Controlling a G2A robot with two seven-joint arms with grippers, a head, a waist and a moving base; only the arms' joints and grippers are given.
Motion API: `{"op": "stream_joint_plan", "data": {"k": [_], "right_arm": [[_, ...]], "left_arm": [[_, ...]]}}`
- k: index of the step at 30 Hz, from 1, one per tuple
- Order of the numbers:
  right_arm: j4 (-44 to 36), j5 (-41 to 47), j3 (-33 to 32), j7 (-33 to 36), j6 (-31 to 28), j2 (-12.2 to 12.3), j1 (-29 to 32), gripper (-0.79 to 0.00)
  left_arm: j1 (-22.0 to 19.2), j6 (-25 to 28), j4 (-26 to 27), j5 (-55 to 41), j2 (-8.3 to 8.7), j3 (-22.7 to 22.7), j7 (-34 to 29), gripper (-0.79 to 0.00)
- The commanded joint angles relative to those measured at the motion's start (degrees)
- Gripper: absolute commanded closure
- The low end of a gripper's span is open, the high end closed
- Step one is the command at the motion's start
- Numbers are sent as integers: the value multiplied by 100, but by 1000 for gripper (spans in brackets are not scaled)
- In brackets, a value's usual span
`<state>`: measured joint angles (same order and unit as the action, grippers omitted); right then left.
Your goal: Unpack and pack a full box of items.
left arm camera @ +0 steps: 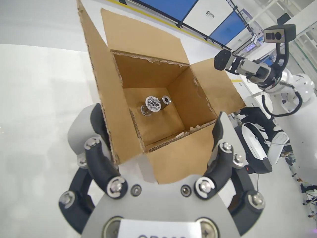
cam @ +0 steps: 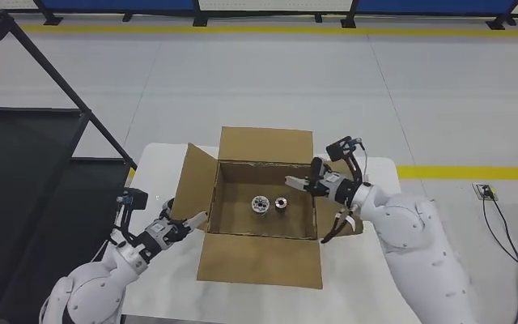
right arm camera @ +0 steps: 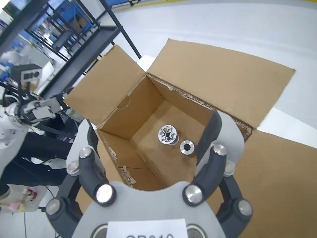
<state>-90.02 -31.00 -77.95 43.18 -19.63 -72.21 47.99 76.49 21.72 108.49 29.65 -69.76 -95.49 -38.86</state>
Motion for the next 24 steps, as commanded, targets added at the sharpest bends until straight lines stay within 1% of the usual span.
{"op": "stream_joint_plan", "data": {"k": [1,2,4,9,11,12,13,15,16,18,24], "right_arm": [[33,527,-410,144,-128,57,122,-785],[83,795,-625,225,-210,90,164,-785],[209,950,-1042,342,-202,166,238,-785],[705,1851,-1758,870,-302,309,275,-785],[973,2154,-1936,1302,-329,372,230,-785],[1119,2386,-1975,1624,-401,401,197,-785],[1283,2422,-2013,1936,-385,440,137,-785],[1569,2631,-1992,2318,-502,482,21,-785],[1728,2590,-1927,2540,-506,504,-51,-785],[2006,2585,-1763,2702,-494,519,-241,-785],[2504,2936,-1141,3087,-827,496,-731,-785]], "left_arm": [[-49,22,35,58,11,90,-32,-785],[-81,30,49,82,16,150,-60,-785],[-180,33,56,98,25,268,-114,-785],[-510,70,-113,177,40,674,-325,-785],[-645,73,-213,195,43,845,-422,-785],[-706,76,-258,239,44,927,-446,-785],[-760,73,-311,243,43,1008,-464,-785],[-859,54,-404,258,43,1135,-460,-785],[-899,43,-446,266,43,1189,-455,-785],[-969,4,-524,283,43,1280,-422,-785],[-1131,-177,-787,369,42,1497,-310,-785]]}}
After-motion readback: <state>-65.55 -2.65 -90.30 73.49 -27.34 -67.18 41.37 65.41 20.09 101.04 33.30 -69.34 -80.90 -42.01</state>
